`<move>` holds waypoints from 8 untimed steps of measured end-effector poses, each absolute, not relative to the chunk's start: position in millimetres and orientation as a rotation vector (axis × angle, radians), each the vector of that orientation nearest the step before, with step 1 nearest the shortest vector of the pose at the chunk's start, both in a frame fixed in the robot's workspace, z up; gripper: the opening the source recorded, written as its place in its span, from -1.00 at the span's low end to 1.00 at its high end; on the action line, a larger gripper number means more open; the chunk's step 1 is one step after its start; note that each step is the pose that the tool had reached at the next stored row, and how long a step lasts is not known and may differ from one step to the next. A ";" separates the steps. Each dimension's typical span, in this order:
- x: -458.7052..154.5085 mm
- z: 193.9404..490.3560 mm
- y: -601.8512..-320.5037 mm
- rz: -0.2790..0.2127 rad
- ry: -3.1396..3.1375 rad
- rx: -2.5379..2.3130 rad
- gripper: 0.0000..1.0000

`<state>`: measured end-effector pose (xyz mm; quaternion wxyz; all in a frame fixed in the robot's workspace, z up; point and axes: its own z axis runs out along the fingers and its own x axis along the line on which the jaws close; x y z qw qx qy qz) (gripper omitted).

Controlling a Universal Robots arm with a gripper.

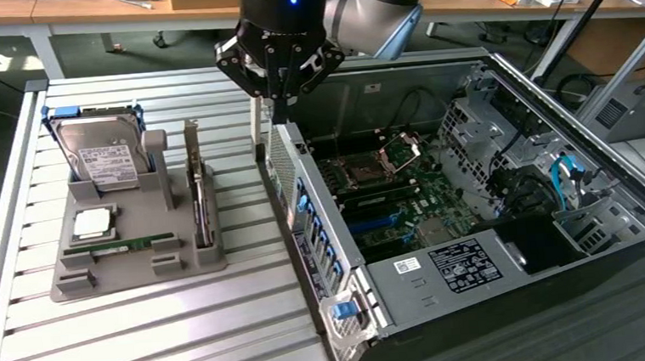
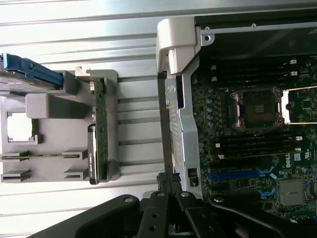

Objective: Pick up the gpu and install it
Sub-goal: 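Reach for the gpu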

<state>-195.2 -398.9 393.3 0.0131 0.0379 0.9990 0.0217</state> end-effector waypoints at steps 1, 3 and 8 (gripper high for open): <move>-195.4 393.3 -398.9 0.068 3.112 0.118 -0.80; -196.0 393.3 -398.9 0.068 3.112 0.118 -0.80; -197.6 393.3 -398.9 0.068 3.112 0.118 -0.80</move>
